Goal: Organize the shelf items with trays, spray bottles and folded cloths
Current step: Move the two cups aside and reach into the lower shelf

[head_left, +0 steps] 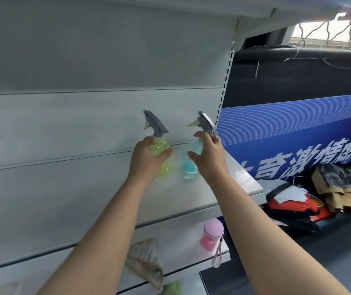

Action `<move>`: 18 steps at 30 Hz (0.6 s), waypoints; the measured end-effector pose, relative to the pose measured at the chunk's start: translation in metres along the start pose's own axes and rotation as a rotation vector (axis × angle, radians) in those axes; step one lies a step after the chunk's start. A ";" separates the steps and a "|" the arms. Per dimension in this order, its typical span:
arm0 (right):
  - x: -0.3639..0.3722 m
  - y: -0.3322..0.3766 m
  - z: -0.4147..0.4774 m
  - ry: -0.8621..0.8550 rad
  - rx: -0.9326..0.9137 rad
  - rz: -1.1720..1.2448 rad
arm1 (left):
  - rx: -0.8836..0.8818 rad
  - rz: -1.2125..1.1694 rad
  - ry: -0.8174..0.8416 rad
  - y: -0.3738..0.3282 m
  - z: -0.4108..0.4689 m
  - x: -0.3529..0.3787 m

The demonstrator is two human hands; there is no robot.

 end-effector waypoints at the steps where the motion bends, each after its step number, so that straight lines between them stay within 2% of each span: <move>1: 0.002 0.000 0.002 -0.007 0.002 0.011 | -0.008 -0.003 0.002 0.002 0.001 0.003; 6: 0.014 0.004 0.014 -0.039 -0.033 0.005 | -0.022 -0.003 0.001 0.012 0.009 0.010; 13: 0.036 0.008 0.018 0.007 -0.073 -0.117 | -0.017 0.059 0.036 0.015 0.017 0.018; 18: 0.044 0.006 0.013 0.035 -0.053 -0.083 | -0.017 0.052 0.047 0.015 0.017 0.018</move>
Point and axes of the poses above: each hand's wrist, its own z-axis towards the middle knuckle, its own x-axis out of the palm, y = z × x, the point moved 7 cm from there along z, towards the middle knuckle, and after that the axes turned 12 degrees about y, right-handed, at the moved point
